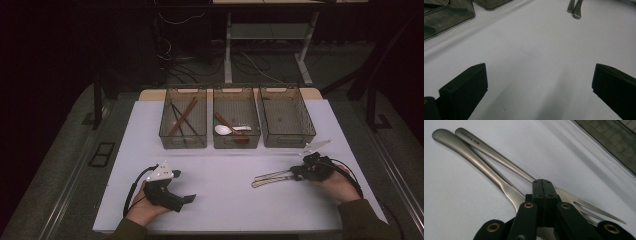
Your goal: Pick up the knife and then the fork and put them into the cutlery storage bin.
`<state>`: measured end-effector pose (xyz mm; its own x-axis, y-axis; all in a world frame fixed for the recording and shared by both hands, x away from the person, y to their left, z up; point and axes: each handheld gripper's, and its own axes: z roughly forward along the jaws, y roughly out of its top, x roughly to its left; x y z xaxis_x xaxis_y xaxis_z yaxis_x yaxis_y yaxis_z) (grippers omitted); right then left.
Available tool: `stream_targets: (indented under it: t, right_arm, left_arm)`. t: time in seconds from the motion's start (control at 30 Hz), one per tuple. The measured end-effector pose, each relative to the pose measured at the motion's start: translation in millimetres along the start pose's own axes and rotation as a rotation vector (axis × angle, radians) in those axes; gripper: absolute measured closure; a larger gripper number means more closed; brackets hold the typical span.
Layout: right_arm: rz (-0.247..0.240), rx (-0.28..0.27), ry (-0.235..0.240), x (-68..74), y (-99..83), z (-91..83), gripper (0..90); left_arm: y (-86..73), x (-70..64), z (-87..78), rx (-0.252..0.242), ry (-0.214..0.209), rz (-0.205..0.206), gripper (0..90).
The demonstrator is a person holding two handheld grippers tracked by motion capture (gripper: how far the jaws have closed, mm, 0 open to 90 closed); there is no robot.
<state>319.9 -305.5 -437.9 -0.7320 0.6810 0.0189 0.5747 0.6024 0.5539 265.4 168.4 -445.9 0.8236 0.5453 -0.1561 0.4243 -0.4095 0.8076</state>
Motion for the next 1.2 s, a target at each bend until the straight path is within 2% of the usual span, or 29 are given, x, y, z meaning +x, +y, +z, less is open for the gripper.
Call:
stream_targets:
  t: [0.53, 0.9, 1.13, 1.2]
  right_arm:
    - [-0.024, 0.039, 0.041, 6.1, -6.6, -7.6, 89.7]
    - [-0.065, 0.077, 0.099, 23.4, -19.1, -18.4, 89.7]
    - [-0.116, 0.129, 0.133, 40.2, -26.2, -26.8, 89.7]
    - [-0.123, 0.141, 0.129, 42.8, -26.8, -27.9, 89.7]
  left_arm:
    - [-0.5, 0.1, 0.3, 0.002, -0.001, -0.002, 0.0]
    - [0.0, -0.2, 0.4, 0.003, -0.002, 0.001, 0.0]
    - [0.0, -0.3, 0.4, 0.002, -0.005, 0.003, 0.0]
    - [0.1, -0.6, 0.9, 0.002, -0.006, 0.003, 0.0]
